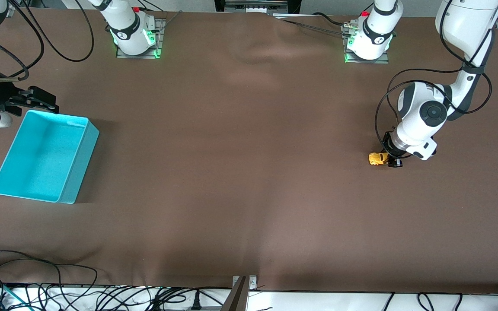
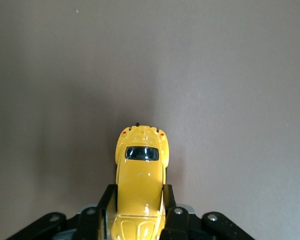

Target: Wind up and store yellow beetle car

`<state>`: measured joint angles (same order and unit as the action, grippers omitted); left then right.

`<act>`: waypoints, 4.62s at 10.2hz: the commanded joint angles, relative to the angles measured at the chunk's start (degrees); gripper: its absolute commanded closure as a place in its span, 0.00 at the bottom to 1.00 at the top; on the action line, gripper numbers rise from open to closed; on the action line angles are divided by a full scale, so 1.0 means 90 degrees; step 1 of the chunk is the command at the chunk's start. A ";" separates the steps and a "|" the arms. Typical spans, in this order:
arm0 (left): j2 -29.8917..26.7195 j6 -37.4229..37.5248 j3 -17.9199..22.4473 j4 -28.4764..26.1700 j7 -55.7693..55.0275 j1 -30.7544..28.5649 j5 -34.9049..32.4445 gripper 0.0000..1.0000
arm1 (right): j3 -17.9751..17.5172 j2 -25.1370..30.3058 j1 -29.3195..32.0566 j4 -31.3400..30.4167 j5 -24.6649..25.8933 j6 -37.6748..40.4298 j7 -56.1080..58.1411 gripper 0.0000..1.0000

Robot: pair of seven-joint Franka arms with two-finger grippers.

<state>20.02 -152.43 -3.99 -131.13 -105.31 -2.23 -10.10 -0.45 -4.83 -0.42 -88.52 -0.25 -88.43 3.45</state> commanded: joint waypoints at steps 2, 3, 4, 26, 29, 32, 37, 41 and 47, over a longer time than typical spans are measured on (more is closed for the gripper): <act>-0.0311 0.0519 -0.0696 0.0146 -0.0242 0.0023 -0.0216 1.00 | 0.0010 -0.0040 0.0018 0.0119 -0.0129 0.0050 0.0114 0.00; -0.0146 0.0549 -0.0912 0.0146 -0.0426 0.0062 -0.0216 1.00 | 0.0010 -0.0049 0.0018 0.0119 -0.0129 0.0050 0.0114 0.00; 0.0069 0.0559 -0.1078 0.0156 -0.0805 0.0082 -0.0313 1.00 | 0.0010 -0.0040 0.0018 0.0119 -0.0129 0.0050 0.0114 0.00; 0.1213 0.0471 0.0414 0.1054 -0.0613 -0.0367 -0.2257 1.00 | 0.0010 -0.0049 0.0008 0.0119 -0.0129 0.0050 0.0114 0.00; 0.1213 0.0481 0.0550 0.1054 -0.0486 -0.0377 -0.2247 1.00 | 0.0010 -0.0040 0.0008 0.0109 -0.0129 0.0050 0.0114 0.00; 0.1204 0.0472 0.0570 0.1054 -0.0496 -0.0377 -0.2247 1.00 | 0.0010 -0.0040 0.0008 0.0109 -0.0129 0.0050 0.0114 0.00; 0.1155 0.0471 0.0600 0.1054 -0.0700 -0.0348 -0.2257 0.00 | 0.0010 -0.0049 0.0008 0.0119 -0.0129 0.0050 0.0114 0.00; 0.1165 0.0471 0.0658 0.1055 -0.0730 -0.0358 -0.2257 0.00 | 0.0010 -0.0040 0.0018 0.0109 -0.0129 0.0050 0.0114 0.00; 0.0775 0.0714 0.0639 0.1132 -0.0196 -0.0338 -0.2267 0.00 | 0.0010 -0.0040 0.0018 0.0109 -0.0129 0.0050 0.0114 0.00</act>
<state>29.26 -147.74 1.73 -121.50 -109.29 -5.20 -28.37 -0.46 -4.87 -0.44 -88.52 -0.29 -88.43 3.46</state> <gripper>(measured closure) 0.000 0.000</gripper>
